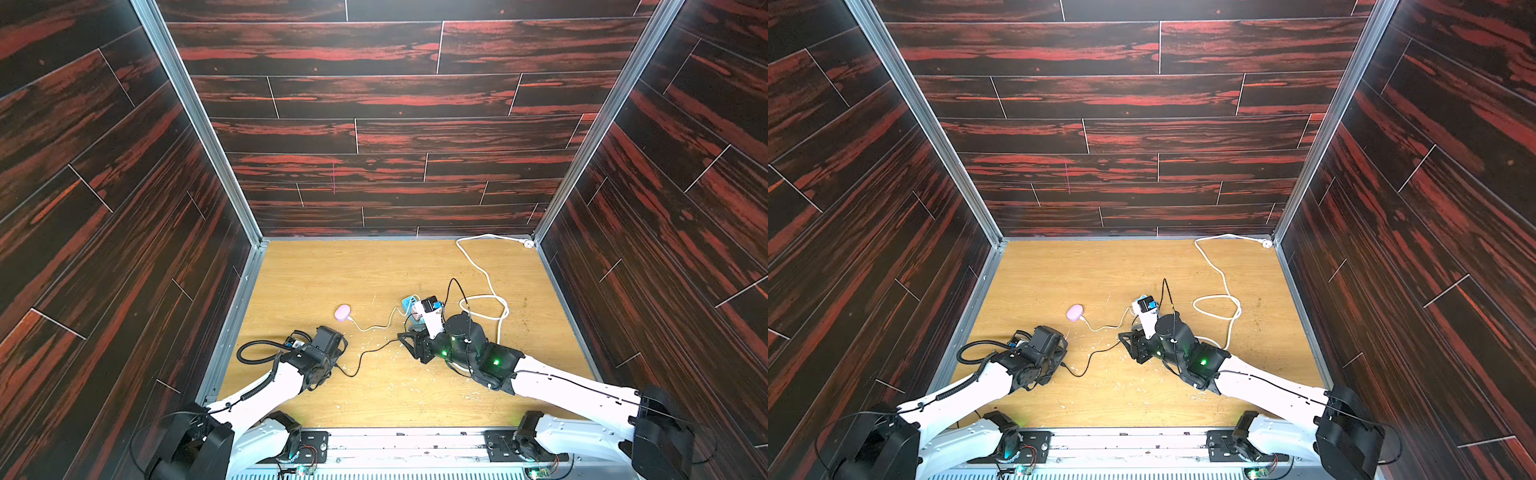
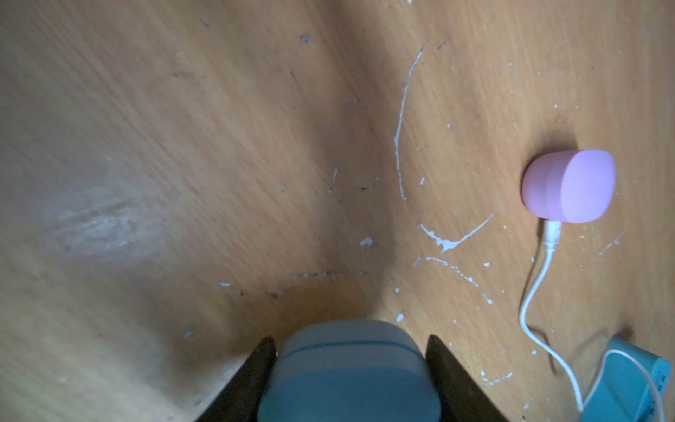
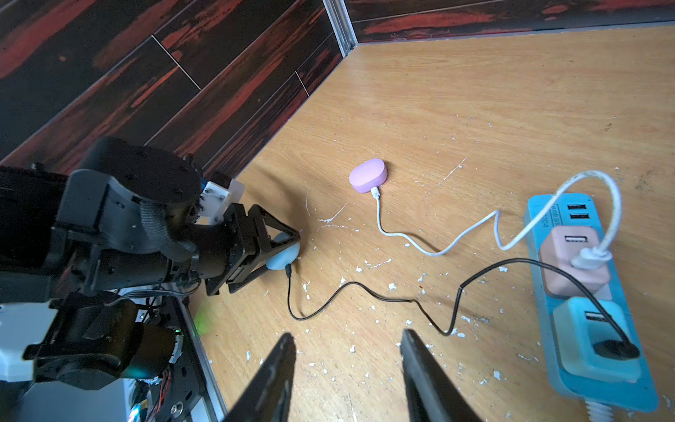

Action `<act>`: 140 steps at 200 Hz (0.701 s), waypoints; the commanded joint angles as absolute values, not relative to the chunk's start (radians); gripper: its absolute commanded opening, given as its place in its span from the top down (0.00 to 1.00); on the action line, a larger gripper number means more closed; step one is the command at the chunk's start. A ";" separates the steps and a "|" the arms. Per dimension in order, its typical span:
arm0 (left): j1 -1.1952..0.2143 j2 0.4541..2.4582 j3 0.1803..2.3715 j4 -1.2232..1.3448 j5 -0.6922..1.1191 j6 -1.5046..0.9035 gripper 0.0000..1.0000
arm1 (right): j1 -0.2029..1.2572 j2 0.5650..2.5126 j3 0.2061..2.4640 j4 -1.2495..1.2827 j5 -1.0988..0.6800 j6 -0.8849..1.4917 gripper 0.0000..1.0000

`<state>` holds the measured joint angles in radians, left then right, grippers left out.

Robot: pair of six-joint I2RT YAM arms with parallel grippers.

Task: Charge the bluetooth headset
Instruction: Place the bluetooth headset at the center of the board.

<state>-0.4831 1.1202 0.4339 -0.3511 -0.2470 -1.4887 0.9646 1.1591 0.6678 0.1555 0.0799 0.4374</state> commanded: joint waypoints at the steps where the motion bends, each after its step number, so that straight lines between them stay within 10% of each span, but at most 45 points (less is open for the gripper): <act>1: -0.477 1.136 0.440 -0.360 -0.255 -1.478 0.32 | 0.965 1.143 0.661 0.133 0.097 0.443 0.50; 97: -0.474 0.991 0.635 -0.631 -0.382 -1.253 0.13 | 0.895 1.062 0.706 -0.007 0.230 0.414 0.35; 105: -0.473 0.973 0.664 -0.658 -0.405 -1.222 0.12 | 0.874 1.052 0.712 -0.024 0.248 0.411 0.30; 111: -0.471 0.962 0.687 -0.674 -0.421 -1.196 0.08 | 0.852 1.049 0.719 -0.040 0.257 0.411 0.03; 140: -0.440 0.952 0.773 -0.708 -0.474 -1.063 0.00 | 0.707 1.045 0.752 -0.095 0.313 0.426 0.01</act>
<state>-0.4683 0.9619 0.7162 -0.6018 -0.3790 -1.2137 0.7994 1.0584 0.7113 -0.0254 0.2298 0.4225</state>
